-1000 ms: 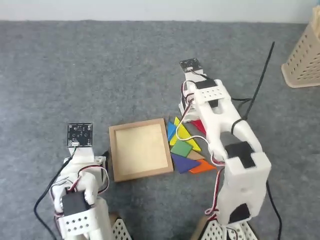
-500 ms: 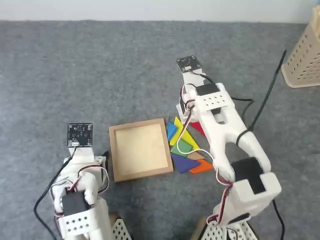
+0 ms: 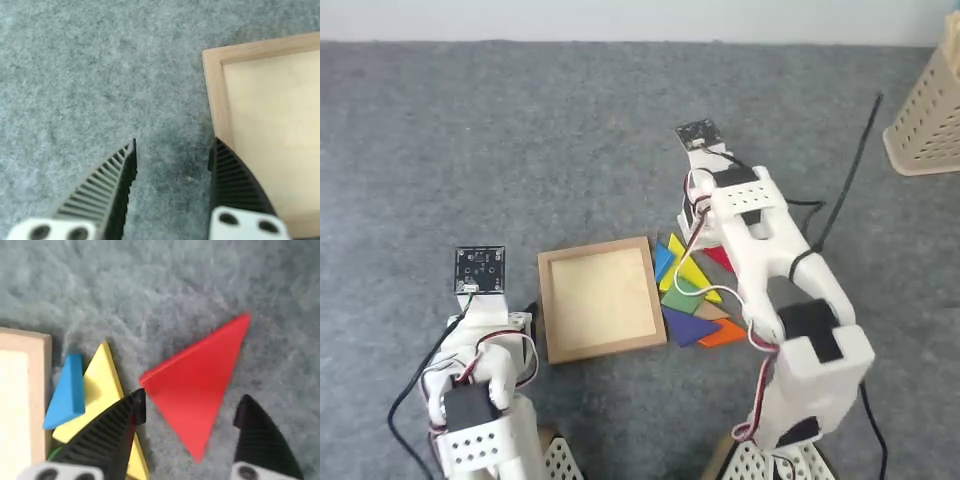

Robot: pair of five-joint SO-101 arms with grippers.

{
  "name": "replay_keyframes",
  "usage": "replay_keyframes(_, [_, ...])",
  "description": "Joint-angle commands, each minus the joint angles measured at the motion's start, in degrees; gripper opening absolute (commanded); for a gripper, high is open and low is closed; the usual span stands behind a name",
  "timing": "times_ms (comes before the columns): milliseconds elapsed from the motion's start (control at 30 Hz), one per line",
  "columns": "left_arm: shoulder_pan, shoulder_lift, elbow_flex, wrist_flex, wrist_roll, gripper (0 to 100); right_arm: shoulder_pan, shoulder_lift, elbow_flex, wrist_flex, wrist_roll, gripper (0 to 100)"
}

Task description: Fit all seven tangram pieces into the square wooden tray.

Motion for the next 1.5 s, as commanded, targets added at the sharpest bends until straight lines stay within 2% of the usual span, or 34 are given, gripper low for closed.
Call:
replay_keyframes(0, [-0.3, -0.9, -0.2, 0.2, 0.5, 23, 0.3, 1.3, -5.4, -0.7, 0.9, 31.0])
replay_keyframes(267, [-0.3, -0.9, -0.2, 0.2, 0.5, 23, 0.4, 5.6, -8.8, -0.8, 0.5, 30.8])
replay_keyframes(467, [-0.3, -0.9, -0.2, 0.2, 0.5, 23, 0.4, 5.8, -10.3, -0.8, -7.7, 30.7])
replay_keyframes(667, [-0.3, -0.9, -0.2, 0.2, 0.5, 23, 0.7, 5.8, -10.2, -0.8, -12.0, 30.7])
replay_keyframes(1067, [-0.3, -0.9, -0.2, 0.2, 0.5, 23, 0.7, 10.1, -11.3, -2.8, -12.7, 30.4])
replay_keyframes(1300, [-0.3, -0.9, -0.2, 0.2, 0.5, 23, 0.7, 10.4, -11.5, -2.8, -12.7, 16.2])
replay_keyframes(1467, [-0.3, -0.9, -0.2, 0.2, 0.5, 23, 0.7, 9.9, -11.7, -1.1, -12.7, 15.2])
